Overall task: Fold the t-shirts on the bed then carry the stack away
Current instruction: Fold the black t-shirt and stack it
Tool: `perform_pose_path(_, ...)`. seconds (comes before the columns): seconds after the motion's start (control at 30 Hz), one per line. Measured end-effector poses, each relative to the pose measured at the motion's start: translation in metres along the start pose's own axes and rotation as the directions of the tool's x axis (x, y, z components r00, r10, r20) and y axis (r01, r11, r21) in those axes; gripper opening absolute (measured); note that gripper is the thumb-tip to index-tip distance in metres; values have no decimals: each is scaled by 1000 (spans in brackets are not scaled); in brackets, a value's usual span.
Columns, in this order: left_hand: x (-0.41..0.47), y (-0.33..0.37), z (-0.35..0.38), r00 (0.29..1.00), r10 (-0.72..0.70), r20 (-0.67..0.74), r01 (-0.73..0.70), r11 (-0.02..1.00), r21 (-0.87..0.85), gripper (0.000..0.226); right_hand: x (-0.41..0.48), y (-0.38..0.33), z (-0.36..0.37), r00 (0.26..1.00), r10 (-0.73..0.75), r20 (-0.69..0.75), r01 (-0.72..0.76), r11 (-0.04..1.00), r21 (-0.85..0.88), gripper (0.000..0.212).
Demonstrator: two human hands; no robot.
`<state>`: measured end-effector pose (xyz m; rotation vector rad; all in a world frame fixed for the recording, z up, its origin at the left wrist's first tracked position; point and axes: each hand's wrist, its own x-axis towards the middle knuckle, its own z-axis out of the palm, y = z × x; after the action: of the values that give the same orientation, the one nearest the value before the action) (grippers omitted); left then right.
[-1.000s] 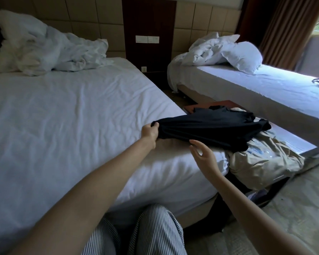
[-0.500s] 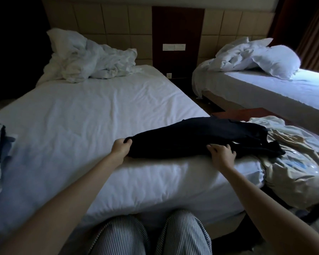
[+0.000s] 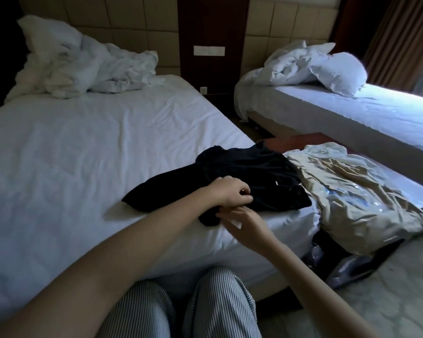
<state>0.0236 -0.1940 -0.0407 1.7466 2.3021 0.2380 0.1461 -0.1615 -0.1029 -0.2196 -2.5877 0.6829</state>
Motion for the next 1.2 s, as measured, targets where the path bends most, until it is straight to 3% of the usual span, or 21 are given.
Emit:
perform_pose_path(0.07, 12, 15, 15, 991, -29, 127, 0, 974, 225, 52, -20, 26, -16, 993, 11, -114, -20, 997, -77, 26)
perform_pose_path(0.13, 17, 22, 28, 993, -15, 117, -29, 931, 364, 50, -34, 49, -27, 946, 170, -277, -187, 982, -33, 18)
perform_pose_path(0.23, 17, 21, 34, 998, 58, -9, -52, 951, 304, 36, -37, 73, -39, 775, 409, -482, -418, 903, 94, 24)
perform_pose_path(0.3, 11, 16, 33, 993, 115, -3, -112, 979, 173, 33, -29, 79, -49, 707, 543, -453, -593, 804, 37, 46)
perform_pose_path(0.4, -9, 17, 33, 968, 226, 111, -239, 964, 120, 30, -17, 93, -57, 705, 646, -291, -701, 698, -147, 59)
perform_pose_path(0.47, -18, 19, 32, 953, 244, 180, -261, 962, 77, 32, -14, 106, -54, 749, 625, -220, -660, 733, -165, 45)
perform_pose_path(0.57, -16, 21, 20, 960, 184, 209, -176, 983, -58, 34, -18, 105, -54, 764, 550, -338, -594, 804, -35, 19)
perform_pose_path(0.63, -3, 24, 14, 979, 176, 100, -166, 981, -101, 38, -26, 99, -61, 772, 513, -375, -521, 849, 89, 25)
perform_pose_path(0.73, 19, 43, 9, 965, 258, -52, -258, 966, -2, 61, -42, 84, -81, 799, 472, -372, -405, 880, 247, 30)
perform_pose_path(0.8, 28, 63, 1, 945, 323, 56, -326, 943, 59, 69, -53, 73, -98, 832, 467, -300, -345, 859, 379, 31)
perform_pose_path(0.93, 37, 91, -11, 904, 319, 283, -317, 947, -55, 66, -72, 54, -127, 873, 444, -202, -305, 820, 485, 21)
perform_pose_path(1.07, 40, 98, -24, 856, 267, 443, -260, 963, -77, 102, -77, 38, -146, 899, 426, -100, -283, 740, 610, 20)
perform_pose_path(1.13, 33, 105, -36, 833, 235, 500, -199, 972, -126, 109, -72, 23, -156, 930, 365, -34, -256, 713, 652, 13)
perform_pose_path(1.2, 29, 108, -49, 798, 212, 565, -34, 951, -309, 102, -64, 8, -167, 963, 268, 7, -208, 729, 652, 16)
